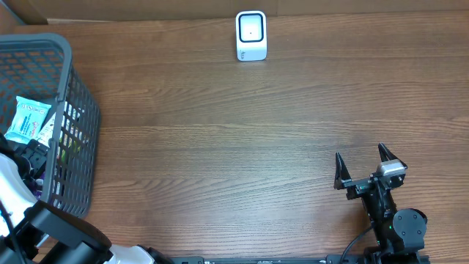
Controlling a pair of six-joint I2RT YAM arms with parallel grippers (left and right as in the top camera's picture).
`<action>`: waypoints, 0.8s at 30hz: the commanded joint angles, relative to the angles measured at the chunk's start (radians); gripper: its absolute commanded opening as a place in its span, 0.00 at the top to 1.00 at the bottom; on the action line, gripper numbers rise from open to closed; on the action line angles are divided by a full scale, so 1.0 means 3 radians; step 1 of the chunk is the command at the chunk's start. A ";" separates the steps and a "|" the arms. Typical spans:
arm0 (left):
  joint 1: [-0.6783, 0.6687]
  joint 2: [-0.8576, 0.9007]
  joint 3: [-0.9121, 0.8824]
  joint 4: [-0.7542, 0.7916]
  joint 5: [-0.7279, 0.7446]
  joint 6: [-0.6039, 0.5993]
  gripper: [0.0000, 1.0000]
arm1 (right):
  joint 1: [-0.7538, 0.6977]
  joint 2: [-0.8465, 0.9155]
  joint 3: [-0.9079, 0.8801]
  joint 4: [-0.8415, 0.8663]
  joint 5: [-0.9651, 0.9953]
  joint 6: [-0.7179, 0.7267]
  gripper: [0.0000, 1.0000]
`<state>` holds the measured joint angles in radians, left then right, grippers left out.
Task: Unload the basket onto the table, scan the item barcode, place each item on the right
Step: 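Reach the left gripper into the basket and grasp the purple pad pack, then lift the purple pack out and place it on the table center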
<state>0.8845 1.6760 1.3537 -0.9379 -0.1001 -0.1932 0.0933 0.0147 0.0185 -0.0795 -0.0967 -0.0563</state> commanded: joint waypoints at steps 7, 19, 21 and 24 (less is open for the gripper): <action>0.0013 0.0023 -0.0060 0.0212 0.0287 -0.0056 0.00 | 0.0017 -0.0039 -0.0034 0.0014 0.0022 -0.0010 0.00; 0.0019 0.0455 -0.0062 -0.0001 -0.0367 -0.0519 0.12 | 0.0017 -0.0039 -0.0034 0.0014 0.0022 -0.0010 0.00; 0.0018 0.0501 -0.0062 0.0009 -0.0375 -0.0518 0.16 | 0.0017 -0.0039 -0.0034 0.0014 0.0022 -0.0010 0.00; 0.0018 0.0523 -0.0062 0.0066 -0.0376 -0.0518 0.48 | 0.0017 -0.0039 -0.0034 0.0014 0.0022 -0.0010 0.00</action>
<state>0.8845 1.8034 1.3396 -0.9314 -0.1745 -0.3252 0.0933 0.0147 0.0185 -0.0792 -0.0963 -0.0559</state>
